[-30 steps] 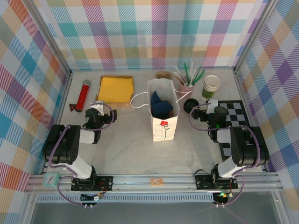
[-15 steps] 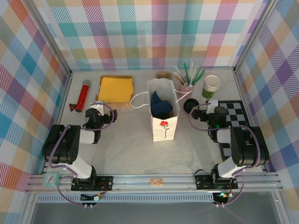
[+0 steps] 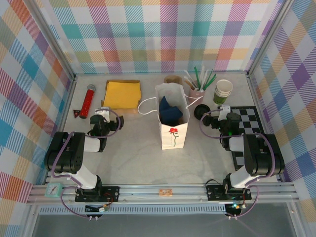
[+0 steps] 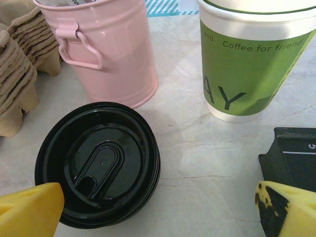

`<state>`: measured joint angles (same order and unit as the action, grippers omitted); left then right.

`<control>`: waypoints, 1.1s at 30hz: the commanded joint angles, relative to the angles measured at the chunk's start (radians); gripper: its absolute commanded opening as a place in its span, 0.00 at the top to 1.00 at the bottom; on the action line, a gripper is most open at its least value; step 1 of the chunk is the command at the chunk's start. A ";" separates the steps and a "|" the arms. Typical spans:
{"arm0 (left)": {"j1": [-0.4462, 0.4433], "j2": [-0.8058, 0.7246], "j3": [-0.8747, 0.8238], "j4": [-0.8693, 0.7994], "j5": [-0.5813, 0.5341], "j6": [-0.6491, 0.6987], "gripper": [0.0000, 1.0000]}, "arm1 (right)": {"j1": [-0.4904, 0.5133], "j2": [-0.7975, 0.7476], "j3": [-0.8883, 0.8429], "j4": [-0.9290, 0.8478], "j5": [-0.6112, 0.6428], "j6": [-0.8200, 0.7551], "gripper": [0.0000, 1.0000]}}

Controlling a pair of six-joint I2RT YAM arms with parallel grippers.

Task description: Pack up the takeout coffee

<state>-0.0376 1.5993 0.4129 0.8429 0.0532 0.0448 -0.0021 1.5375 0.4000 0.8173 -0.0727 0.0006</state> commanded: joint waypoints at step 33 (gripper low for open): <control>0.010 -0.016 -0.002 0.023 0.019 -0.001 0.00 | -0.008 -0.003 0.016 0.002 -0.021 0.002 0.01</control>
<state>-0.0376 1.5993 0.4129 0.8429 0.0532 0.0448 -0.0021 1.5372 0.4000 0.8173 -0.0731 0.0002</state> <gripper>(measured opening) 0.998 0.989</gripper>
